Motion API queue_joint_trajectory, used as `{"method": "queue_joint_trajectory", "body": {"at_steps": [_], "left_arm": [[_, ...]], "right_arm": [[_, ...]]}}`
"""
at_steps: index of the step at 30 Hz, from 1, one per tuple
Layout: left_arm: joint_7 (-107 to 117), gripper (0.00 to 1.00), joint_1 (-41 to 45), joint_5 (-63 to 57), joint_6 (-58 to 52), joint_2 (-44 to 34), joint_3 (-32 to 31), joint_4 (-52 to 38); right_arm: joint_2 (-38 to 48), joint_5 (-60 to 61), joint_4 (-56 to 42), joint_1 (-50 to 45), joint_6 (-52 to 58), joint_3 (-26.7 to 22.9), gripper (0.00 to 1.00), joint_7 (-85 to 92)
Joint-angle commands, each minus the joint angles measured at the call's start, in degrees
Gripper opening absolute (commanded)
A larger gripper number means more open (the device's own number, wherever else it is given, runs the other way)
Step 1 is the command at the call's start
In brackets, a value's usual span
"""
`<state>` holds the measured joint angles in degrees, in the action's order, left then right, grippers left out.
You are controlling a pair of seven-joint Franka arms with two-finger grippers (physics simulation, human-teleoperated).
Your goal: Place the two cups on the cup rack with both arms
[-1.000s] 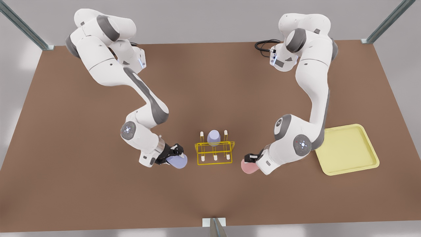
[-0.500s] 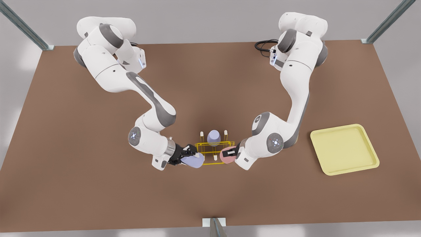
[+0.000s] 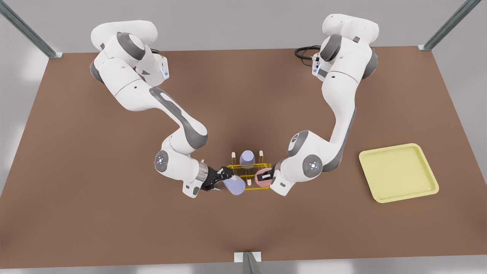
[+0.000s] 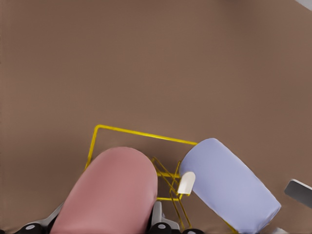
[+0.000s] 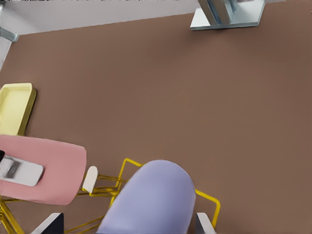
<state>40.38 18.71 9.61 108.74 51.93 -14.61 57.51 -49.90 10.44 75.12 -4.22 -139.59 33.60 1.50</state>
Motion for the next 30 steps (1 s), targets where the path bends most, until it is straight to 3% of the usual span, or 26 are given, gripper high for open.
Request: {"method": "queue_joint_trajectory", "body": {"at_steps": [1, 13, 18, 22, 23, 24, 26, 28, 29, 30], "left_arm": [[0.48, 1.00, 0.01, -2.93, -6.09, -0.07, -0.16, -0.03], [1.01, 1.00, 0.18, -2.76, -8.81, -0.16, -0.95, -0.12], [3.65, 1.00, 0.10, -2.67, -8.28, -0.42, -0.95, -1.35], [7.25, 1.00, 0.10, -2.67, -6.53, -0.34, -0.95, -3.11], [11.03, 1.00, -0.25, -1.53, -1.79, -0.42, -0.68, -3.90], [12.43, 1.00, -1.13, -1.26, -0.90, -0.51, -0.60, -4.86], [12.18, 1.00, -11.41, -1.26, -8.27, -7.98, -0.68, -5.48], [-21.02, 1.00, -17.74, -12.93, -34.28, -15.09, -0.68, -5.39], [-38.50, 1.00, -16.70, -19.27, -37.99, -24.66, 2.99, 0.38], [-50.75, 1.00, -12.82, -19.63, -32.38, -34.95, 9.69, 16.03]], "right_arm": [[0.07, 0.11, -0.59, 0.00, 0.11, 0.06, 1.00, 0.44], [4.19, -0.68, -4.28, 4.21, 14.78, -0.73, 1.00, 0.44], [22.47, -20.71, -3.75, 6.68, 44.13, -12.77, 1.00, -0.27], [34.87, -22.48, -4.19, 5.63, 62.15, -18.39, 1.00, -0.44], [36.28, -22.39, -7.09, 1.06, 66.20, -24.72, 1.00, -0.18], [36.28, -22.57, -8.93, 0.96, 68.56, -25.16, 1.00, 0.70], [38.38, -21.52, -9.64, 1.14, 70.16, -24.81, 1.00, 0.35], [42.34, -18.71, -4.99, 1.93, 69.37, -25.34, 1.00, -0.18], [44.01, -15.89, -2.17, 2.19, 68.22, -27.45, 1.00, -0.27], [45.77, -15.63, 0.99, 2.19, 66.12, -27.45, 1.00, -0.44]]}}
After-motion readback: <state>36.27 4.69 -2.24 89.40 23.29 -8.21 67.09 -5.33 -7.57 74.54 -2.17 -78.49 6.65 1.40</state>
